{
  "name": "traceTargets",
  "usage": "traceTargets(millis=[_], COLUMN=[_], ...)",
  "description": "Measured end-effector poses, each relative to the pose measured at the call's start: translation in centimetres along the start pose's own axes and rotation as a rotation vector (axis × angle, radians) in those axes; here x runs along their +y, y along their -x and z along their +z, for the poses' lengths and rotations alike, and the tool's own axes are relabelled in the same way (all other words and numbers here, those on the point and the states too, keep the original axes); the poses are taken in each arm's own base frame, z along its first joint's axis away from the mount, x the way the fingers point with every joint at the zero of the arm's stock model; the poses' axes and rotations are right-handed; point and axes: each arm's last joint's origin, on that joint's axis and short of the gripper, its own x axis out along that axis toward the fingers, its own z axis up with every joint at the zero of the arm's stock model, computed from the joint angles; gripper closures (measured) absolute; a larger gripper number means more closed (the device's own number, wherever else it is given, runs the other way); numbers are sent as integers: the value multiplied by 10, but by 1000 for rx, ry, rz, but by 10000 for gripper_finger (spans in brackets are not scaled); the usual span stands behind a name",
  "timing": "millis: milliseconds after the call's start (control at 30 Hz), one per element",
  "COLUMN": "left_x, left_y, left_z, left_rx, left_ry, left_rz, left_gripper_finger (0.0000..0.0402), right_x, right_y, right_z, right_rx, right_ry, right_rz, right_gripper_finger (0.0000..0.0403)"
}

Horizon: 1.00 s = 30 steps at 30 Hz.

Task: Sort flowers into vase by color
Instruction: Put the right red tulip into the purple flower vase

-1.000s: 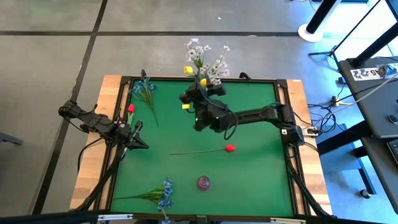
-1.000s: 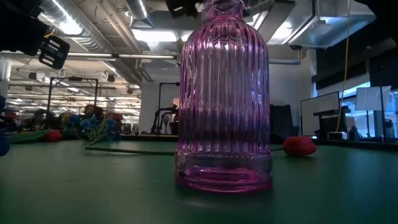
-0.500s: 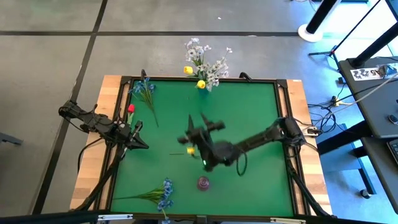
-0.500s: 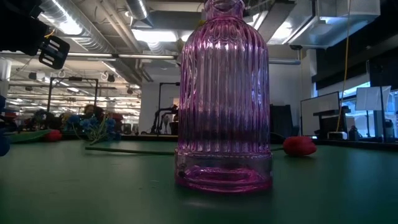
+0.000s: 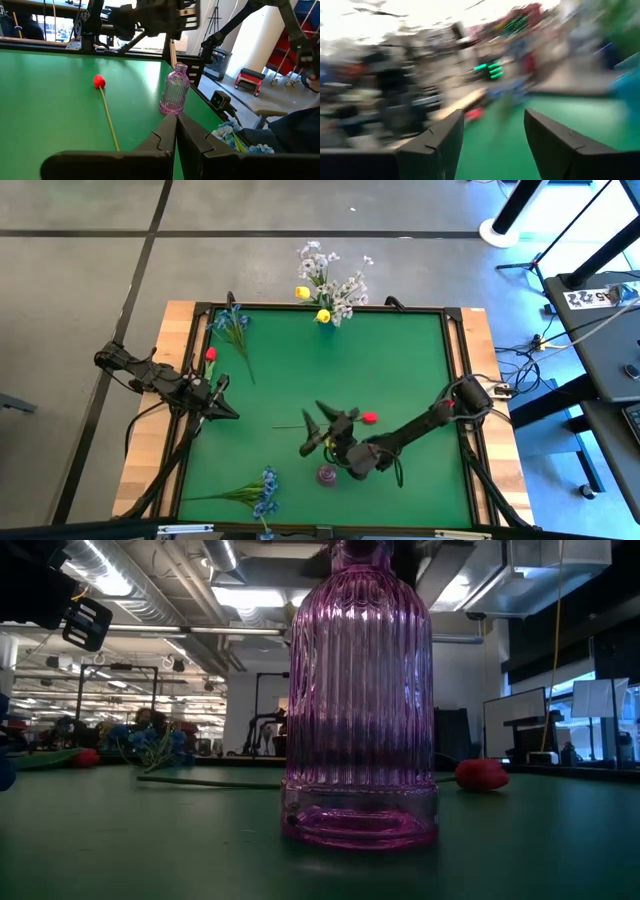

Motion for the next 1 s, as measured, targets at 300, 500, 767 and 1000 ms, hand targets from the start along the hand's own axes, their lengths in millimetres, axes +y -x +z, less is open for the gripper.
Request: traceTargets(millis=[300,500,767,1000], left_x=[0,0,0,0], left_y=[0,0,0,0], left_z=[0,0,0,0], left_rx=[0,-1,0,0], left_ry=[0,0,0,0], left_rz=[0,4,4,4], left_gripper_finger=[392,392,392,392], right_x=[-35,-66,-73,-95], right_y=[-84,-67,-22,1], right_z=[11,38,18,-18], right_rx=[706,1134,1330,1336], right_ry=[-272,-74,-2,23], right_rz=[-10,-463,-640,-690], right_gripper_finger=[194,194,194,176])
